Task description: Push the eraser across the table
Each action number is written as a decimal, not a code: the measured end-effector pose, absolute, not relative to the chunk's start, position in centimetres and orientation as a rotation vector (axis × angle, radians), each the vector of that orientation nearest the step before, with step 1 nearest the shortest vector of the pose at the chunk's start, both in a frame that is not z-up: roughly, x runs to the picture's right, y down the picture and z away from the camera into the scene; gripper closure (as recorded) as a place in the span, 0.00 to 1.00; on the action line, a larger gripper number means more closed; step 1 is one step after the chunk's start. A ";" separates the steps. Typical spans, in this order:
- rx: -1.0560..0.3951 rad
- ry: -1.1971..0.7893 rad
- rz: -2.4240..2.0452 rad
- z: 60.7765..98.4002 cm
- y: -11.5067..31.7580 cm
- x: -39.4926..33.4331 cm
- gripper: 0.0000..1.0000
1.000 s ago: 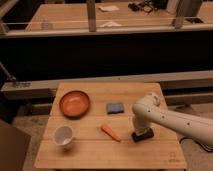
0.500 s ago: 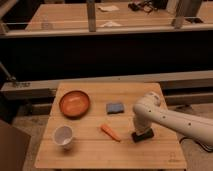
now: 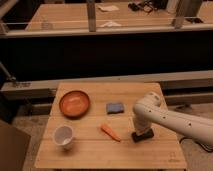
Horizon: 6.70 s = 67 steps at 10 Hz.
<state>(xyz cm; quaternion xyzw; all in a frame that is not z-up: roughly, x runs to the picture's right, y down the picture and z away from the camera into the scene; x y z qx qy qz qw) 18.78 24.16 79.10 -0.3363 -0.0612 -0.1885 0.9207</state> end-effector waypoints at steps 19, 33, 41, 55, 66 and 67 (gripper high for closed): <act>-0.674 -0.141 -0.457 78.4 24.5 18.3 0.92; -0.668 -0.155 -0.523 78.3 24.6 17.8 0.95; -0.661 -0.162 -0.558 78.5 24.4 17.5 0.97; -0.642 -0.182 -0.597 79.0 24.3 17.3 0.97; -0.625 -0.202 -0.616 79.2 24.4 17.2 0.97; -0.623 -0.204 -0.618 79.2 24.4 17.1 0.97</act>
